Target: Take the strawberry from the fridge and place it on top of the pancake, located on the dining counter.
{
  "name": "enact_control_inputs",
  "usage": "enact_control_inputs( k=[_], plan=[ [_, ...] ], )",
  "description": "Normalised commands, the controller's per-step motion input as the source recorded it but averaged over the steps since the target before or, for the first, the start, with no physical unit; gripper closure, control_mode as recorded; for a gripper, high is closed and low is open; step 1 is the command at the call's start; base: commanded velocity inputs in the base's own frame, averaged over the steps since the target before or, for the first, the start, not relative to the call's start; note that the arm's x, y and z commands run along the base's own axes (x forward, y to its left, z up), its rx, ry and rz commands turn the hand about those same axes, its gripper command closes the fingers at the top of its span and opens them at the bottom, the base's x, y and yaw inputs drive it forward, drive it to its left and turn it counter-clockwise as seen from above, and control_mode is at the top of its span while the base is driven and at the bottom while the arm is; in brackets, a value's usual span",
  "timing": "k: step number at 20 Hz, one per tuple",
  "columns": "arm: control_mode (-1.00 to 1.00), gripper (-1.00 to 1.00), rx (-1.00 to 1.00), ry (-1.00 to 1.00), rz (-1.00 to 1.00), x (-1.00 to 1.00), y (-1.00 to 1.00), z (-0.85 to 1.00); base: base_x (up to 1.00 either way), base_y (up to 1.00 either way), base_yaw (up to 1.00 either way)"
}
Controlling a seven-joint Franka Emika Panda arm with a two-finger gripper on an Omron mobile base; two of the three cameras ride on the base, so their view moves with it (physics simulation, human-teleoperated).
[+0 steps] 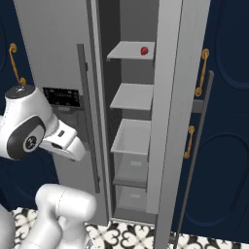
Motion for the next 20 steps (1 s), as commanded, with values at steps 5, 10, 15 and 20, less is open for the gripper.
enact_control_inputs(
  k=[5,10,15,20],
  plan=[
    [-1.00,-1.00,-0.09,-0.01,0.05,0.14,-0.22,-0.22,0.00,0.00,0.00],
    [-1.00,-1.00,-0.01,0.01,0.00,0.00,0.00,-0.02,0.00,0.00,0.00],
    [-1.00,-1.00,0.00,0.00,0.00,0.00,0.00,0.00,0.00,0.00,0.00],
    [1.00,-1.00,0.00,-0.02,-0.09,-0.03,-0.02,-0.02,-0.09,-0.04,-0.26]
  ],
)
